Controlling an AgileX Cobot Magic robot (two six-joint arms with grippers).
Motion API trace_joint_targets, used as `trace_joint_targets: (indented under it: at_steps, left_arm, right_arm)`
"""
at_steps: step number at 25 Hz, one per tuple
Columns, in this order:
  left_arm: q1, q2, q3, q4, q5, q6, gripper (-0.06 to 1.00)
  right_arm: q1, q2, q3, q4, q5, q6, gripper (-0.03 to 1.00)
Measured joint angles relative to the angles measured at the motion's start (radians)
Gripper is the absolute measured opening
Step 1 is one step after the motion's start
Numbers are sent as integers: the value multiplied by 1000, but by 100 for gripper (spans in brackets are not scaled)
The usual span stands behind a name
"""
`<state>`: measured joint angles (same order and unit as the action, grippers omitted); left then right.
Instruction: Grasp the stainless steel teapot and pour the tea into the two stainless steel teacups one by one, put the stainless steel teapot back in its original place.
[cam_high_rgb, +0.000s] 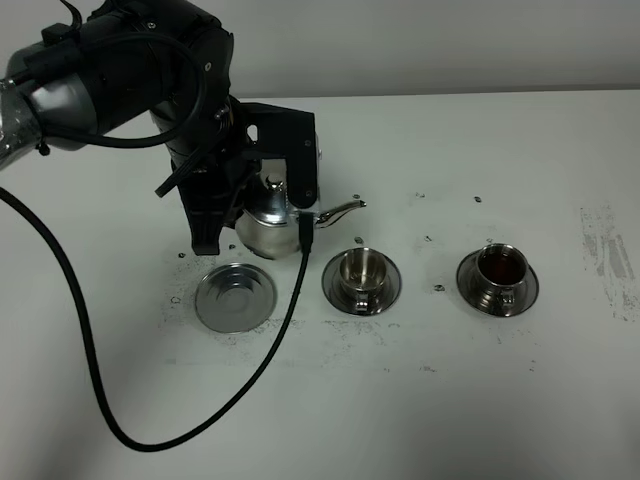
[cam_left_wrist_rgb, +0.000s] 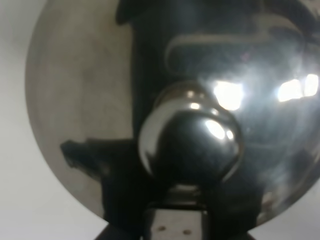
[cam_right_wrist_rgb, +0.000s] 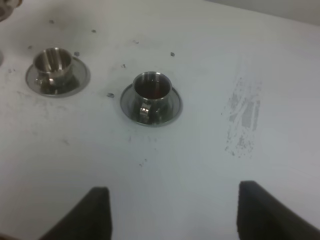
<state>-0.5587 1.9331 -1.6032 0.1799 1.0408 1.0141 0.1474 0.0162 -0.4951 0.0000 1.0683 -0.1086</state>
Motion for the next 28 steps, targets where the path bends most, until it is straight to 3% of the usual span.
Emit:
trace_joint_targets:
  at_steps: [10,18,28]
  left_arm:
    - [0,58,0,174,-63,-17,17]
    - [-8,73,0,216,-115,-18,17]
    - [-20,105,3,221,-152,121,17]
  right_arm:
    - [0,0,0,0,0,0,52]
    - [0,0,0,0,0,0,52]
    - [0,0,0,0,0,0,52]
